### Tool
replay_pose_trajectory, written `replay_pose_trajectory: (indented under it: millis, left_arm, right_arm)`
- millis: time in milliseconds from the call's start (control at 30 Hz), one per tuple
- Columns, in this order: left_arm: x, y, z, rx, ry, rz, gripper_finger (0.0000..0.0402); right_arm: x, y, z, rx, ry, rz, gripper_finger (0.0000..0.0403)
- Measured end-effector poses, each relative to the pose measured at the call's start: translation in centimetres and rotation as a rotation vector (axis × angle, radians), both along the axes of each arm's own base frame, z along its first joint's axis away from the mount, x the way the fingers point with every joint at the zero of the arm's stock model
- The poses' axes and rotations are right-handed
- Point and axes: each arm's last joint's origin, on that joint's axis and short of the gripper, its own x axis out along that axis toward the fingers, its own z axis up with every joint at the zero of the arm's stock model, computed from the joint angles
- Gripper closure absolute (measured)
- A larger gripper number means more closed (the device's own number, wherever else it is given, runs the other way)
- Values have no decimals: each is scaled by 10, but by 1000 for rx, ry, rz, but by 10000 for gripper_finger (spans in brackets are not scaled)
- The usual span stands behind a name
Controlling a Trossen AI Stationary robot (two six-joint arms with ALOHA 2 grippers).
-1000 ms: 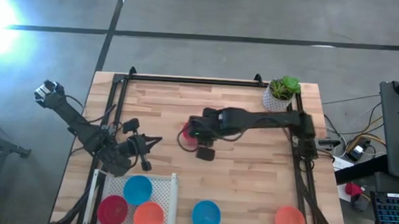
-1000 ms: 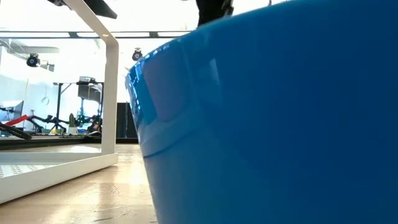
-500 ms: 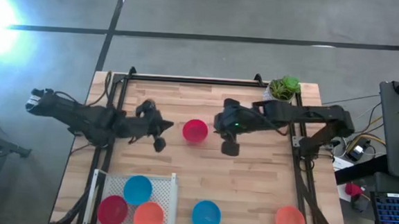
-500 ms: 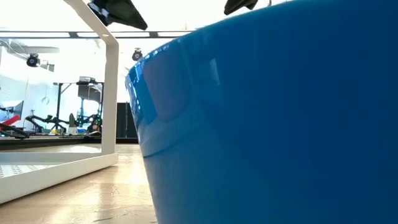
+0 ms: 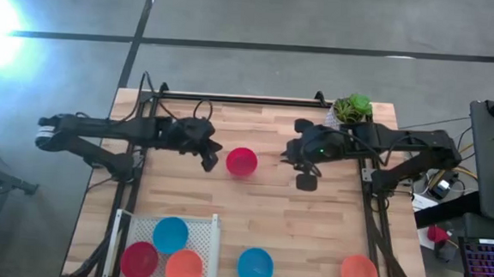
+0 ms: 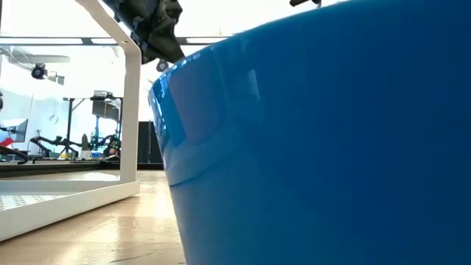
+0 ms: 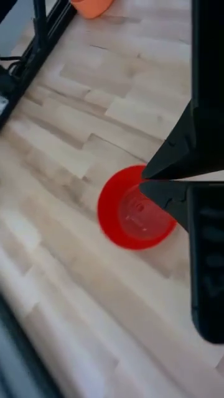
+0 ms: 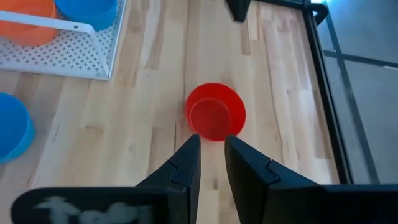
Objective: Pick & Place Mini bowls
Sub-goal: Stack the red bowl on top of the red bowl on the shelf
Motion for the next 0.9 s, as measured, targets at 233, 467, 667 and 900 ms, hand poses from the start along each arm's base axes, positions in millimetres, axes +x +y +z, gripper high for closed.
replay_pose_trajectory:
  millis: [233, 467, 667, 900]
  left_arm:
    - [15, 2, -17, -72, 62, -4, 346]
    - [35, 5, -40, -83, 157, 28, 322]
    - [48, 11, -59, -81, 232, 52, 321]
    - [56, 22, -78, -79, 294, 100, 321]
  right_arm:
    - [-7, -1, 5, -18, -17, 20, 335]
    - [-8, -1, 6, -18, -19, 20, 335]
    - [-8, -1, 6, -12, -20, 14, 335]
    - [-8, -1, 6, -12, -20, 14, 335]
